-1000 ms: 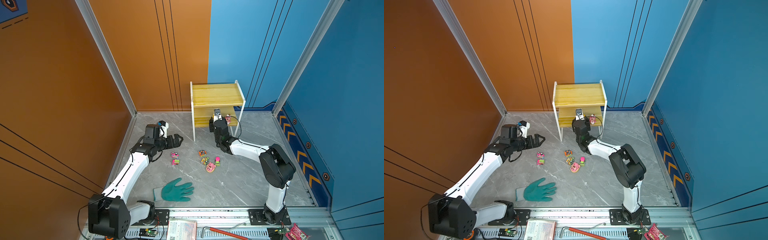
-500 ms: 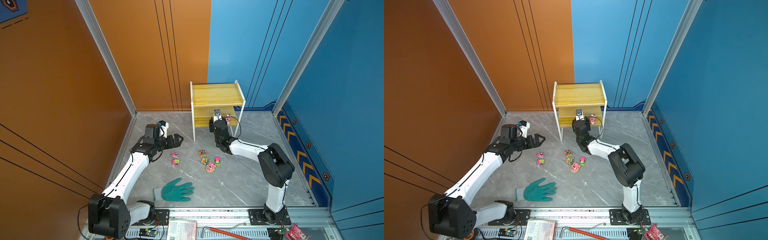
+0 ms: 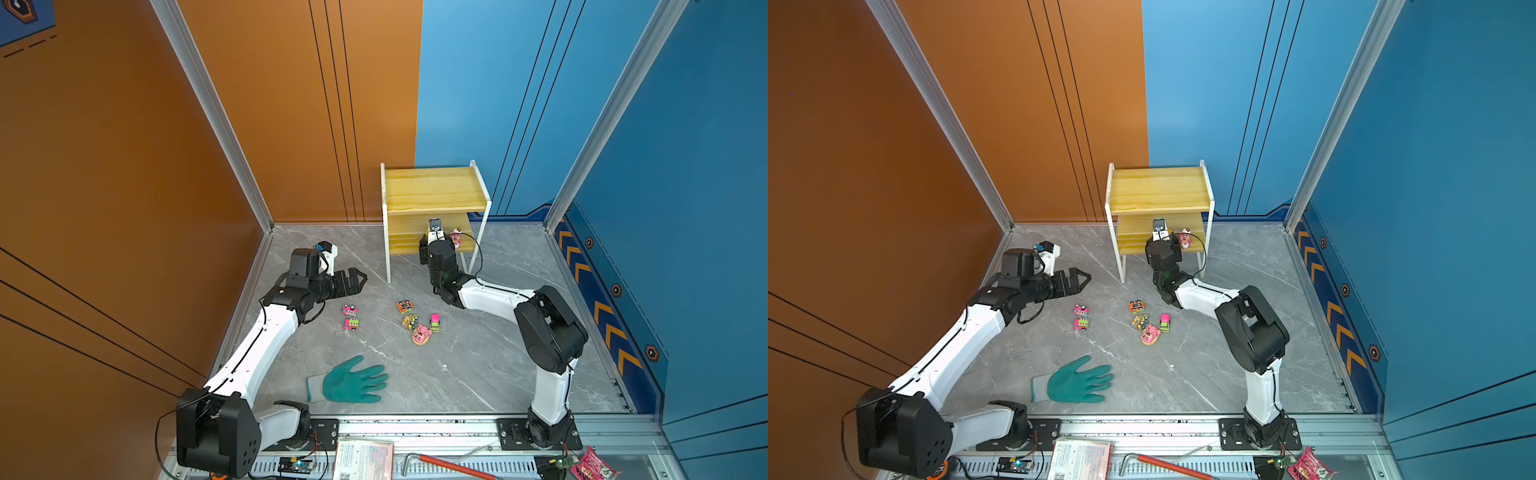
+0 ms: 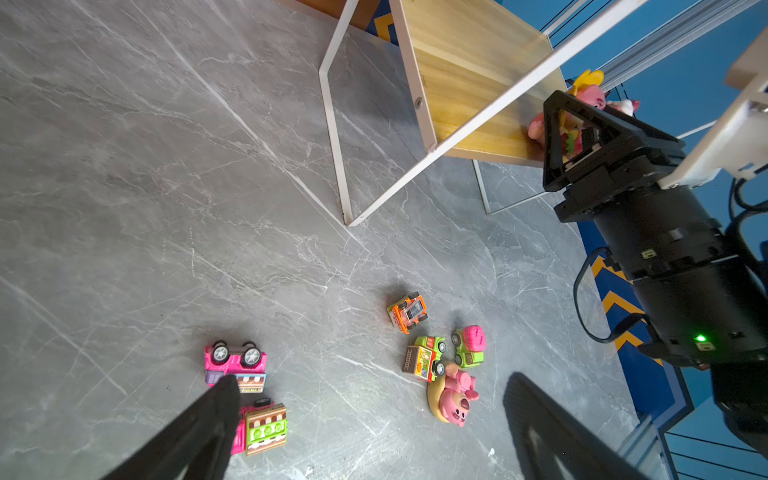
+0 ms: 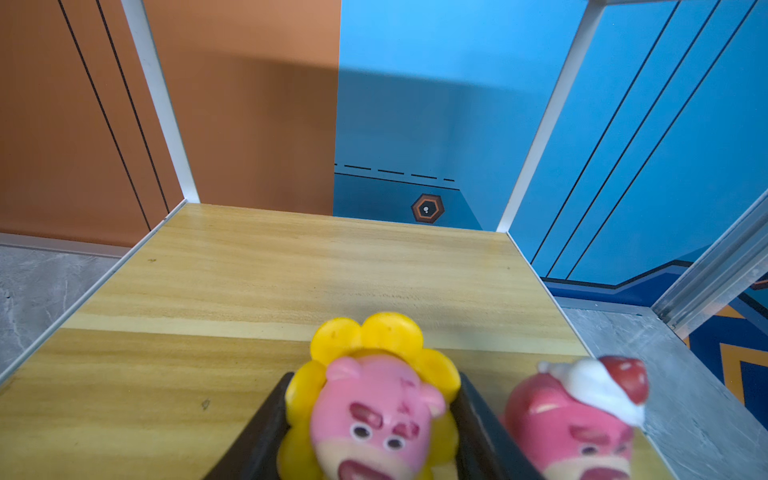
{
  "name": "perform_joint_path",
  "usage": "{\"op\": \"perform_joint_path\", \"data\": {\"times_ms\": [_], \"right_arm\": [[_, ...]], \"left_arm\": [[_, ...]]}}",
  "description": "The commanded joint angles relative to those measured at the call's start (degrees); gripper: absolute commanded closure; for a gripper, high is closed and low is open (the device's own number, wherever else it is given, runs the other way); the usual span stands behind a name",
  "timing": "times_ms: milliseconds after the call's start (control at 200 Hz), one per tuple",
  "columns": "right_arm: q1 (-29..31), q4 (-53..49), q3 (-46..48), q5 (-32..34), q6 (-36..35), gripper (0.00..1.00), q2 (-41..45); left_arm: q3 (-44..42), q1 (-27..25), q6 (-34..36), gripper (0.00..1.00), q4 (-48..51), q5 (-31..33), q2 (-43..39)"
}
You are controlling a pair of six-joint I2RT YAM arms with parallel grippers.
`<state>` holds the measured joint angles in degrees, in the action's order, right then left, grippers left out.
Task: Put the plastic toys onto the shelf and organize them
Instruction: 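Lower the sunflower bear onto the lower shelf beside the first bear, then open the right gripper and release the sunflower bear on the shelf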
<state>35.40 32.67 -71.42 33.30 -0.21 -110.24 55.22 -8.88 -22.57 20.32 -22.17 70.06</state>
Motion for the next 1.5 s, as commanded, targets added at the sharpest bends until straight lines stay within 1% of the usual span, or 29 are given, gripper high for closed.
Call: {"op": "perform_joint_path", "data": {"times_ms": [0, 415, 631, 816, 1216, 1492], "right_arm": [[-0.4, 1.4, -0.2, 0.9, 0.4, 0.5, -1.0], [-0.2, 1.6, -0.2, 0.5, 0.6, 0.35, -0.6], [-0.3, 1.4, -0.7, 0.0, 0.4, 0.3, 0.2], [-0.2, 1.5, -0.7, -0.2, 0.2, 0.24, 1.5], [-0.4, 1.6, -0.7, -1.0, 0.2, 0.17, 3.7], [-0.3, 2.0, -0.5, -1.6, 0.4, 0.15, 5.6]], "left_arm": [[-0.9, 0.4, -0.5, 0.0, -1.1, -1.6, -1.0], [-0.9, 0.5, -0.5, 0.0, -1.3, -1.7, -1.1], [-0.9, 0.5, -0.5, 0.0, -1.3, -1.7, -1.2], [-1.0, 0.6, -0.5, 0.0, -1.3, -1.8, -1.2], [-1.1, 0.6, -0.5, 0.0, -1.4, -1.9, -1.4], [-1.1, 0.5, -0.5, 0.0, -1.6, -2.0, -1.6]]}}
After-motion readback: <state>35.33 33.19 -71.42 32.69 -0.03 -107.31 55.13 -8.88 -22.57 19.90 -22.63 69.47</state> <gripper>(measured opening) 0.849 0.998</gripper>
